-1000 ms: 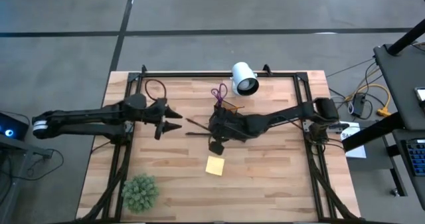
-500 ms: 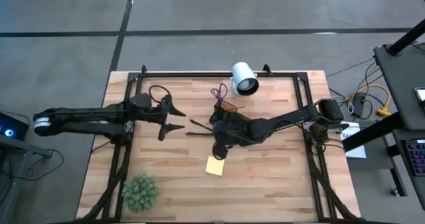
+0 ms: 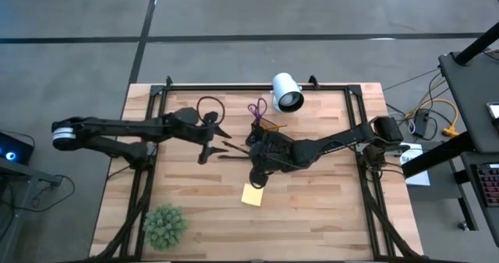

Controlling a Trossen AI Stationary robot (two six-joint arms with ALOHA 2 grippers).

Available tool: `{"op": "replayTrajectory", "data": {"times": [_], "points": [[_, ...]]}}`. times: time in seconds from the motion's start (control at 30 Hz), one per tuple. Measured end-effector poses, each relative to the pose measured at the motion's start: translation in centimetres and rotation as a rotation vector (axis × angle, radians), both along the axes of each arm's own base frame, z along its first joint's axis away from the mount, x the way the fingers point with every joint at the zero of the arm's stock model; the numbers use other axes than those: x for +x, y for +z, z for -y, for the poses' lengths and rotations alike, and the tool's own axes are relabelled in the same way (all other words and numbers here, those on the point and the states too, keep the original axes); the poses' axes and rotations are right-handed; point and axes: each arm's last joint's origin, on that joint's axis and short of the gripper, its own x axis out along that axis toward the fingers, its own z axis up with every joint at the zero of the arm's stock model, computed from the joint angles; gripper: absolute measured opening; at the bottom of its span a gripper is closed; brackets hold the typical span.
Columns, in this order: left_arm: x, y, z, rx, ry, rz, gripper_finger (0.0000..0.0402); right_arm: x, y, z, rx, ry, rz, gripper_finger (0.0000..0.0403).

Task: Pick and place office supplies into organizer
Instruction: Put the bottom black pen into the black mesh organizer

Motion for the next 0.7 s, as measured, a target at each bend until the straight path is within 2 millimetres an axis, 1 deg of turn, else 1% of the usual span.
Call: {"op": "replayTrajectory", "data": {"times": [0.1,0.17,0.27,0.43,0.57,0.6,0.7], "points": [[0.7,-0.3,-0.1,-0.009,-0.002,-0.031,0.0219,0.0,0.0,0.0,0.000,0.000,-0.001,0.0013],[1.1,-0.3,-0.2,-0.011,-0.005,-0.034,0.0206,0.0,0.0,0.0,-0.001,0.000,-0.002,0.0013],[1.5,-0.4,-0.3,-0.016,-0.007,-0.050,0.0172,-0.1,0.1,0.0,-0.003,-0.002,0.002,0.0013],[2.0,-0.5,-0.3,-0.032,-0.034,-0.060,0.0098,-0.1,0.3,0.0,-0.003,-0.003,0.006,0.0013],[2.2,-0.2,-0.4,-0.038,-0.044,-0.069,0.0038,-0.1,0.2,0.0,-0.005,0.000,0.002,0.0013],[2.2,-0.1,-0.4,-0.039,-0.044,-0.072,0.0027,-0.1,0.2,0.0,-0.006,0.000,0.001,0.0014],[2.2,0.0,-0.4,-0.038,-0.042,-0.070,0.0025,-0.2,0.3,0.1,-0.007,-0.002,0.002,0.0024]]}}
